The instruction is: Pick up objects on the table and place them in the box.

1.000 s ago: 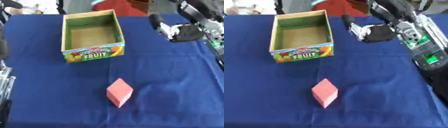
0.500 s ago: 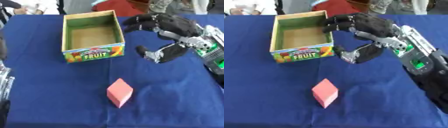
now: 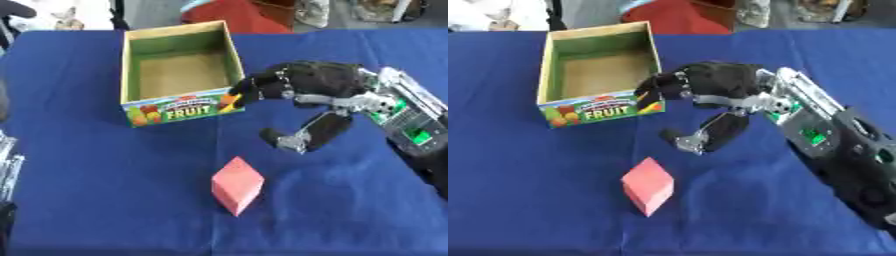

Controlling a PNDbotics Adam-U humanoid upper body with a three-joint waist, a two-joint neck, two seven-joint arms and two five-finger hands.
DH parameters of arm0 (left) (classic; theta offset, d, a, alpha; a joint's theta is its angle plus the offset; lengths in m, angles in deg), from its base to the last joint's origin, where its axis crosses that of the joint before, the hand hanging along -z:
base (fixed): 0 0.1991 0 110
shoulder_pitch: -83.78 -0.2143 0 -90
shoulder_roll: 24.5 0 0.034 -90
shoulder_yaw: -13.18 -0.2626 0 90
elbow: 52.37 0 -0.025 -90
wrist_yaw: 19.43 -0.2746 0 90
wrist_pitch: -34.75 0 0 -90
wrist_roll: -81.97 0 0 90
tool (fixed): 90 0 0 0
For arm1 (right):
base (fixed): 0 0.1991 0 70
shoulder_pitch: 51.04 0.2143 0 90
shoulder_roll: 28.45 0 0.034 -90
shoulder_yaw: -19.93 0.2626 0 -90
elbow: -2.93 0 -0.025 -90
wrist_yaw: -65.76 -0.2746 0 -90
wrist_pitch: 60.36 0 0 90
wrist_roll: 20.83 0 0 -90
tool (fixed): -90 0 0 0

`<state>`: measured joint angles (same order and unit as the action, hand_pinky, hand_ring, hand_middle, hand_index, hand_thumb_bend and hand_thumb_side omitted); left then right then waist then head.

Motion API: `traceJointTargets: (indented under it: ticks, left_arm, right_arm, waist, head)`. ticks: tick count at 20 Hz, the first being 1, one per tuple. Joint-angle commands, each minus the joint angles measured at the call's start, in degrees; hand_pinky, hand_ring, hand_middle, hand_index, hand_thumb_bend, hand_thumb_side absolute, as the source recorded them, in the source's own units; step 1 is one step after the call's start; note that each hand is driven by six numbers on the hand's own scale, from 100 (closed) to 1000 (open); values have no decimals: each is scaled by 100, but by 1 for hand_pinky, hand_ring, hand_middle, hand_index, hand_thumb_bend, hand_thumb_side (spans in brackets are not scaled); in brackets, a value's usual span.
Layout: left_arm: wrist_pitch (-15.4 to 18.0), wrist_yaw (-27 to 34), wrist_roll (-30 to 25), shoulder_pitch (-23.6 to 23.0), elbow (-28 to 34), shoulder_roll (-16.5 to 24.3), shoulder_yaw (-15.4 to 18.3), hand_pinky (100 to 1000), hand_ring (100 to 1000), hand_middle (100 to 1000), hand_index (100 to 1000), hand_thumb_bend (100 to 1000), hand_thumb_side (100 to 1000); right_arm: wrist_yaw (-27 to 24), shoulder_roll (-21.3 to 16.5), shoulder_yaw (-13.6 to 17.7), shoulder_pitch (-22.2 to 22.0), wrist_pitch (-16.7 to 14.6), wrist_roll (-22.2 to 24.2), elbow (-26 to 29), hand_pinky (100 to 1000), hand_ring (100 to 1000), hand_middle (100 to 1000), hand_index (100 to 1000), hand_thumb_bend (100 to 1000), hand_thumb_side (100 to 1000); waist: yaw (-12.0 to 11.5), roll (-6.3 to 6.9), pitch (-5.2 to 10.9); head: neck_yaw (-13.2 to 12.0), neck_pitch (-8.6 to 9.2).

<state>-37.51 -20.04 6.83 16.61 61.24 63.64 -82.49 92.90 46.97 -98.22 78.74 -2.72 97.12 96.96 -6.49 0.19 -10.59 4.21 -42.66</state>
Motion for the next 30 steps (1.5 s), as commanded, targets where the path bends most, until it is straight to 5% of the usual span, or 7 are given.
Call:
traceJointTargets:
  ticks: [1,7,16,24,30]
  left_arm:
    - [1,0,-10,106,97,144,26,555,792,802,841,100,870]
    - [-3,8,-22,116,97,144,18,556,792,802,841,100,869]
    - [-6,20,-38,104,97,140,8,556,792,803,841,100,869]
    - [-15,26,-52,78,97,150,-1,554,793,804,841,100,870]
    - [-16,29,-70,79,97,169,-15,554,793,804,841,100,869]
  right_arm:
    - [-89,-53,-1,35,-64,183,-31,814,854,908,920,100,778]
    - [-12,4,-128,33,-373,717,-107,868,885,912,925,102,734]
    - [107,129,-94,71,-649,1124,-210,881,869,882,924,342,654]
    - [382,278,-118,118,-752,1231,-259,903,870,883,938,515,711]
    - [418,417,-167,135,-835,1412,-324,907,877,888,943,548,760]
  waist:
    - [-12,-5,99]
    - [-23,-9,112]
    - [-21,-11,138]
    - [-19,-28,140]
    - [-25,-54,134]
  head:
    - [14,6]
    - [19,-7]
    - [30,-20]
    - [42,-51]
    - [63,-70]
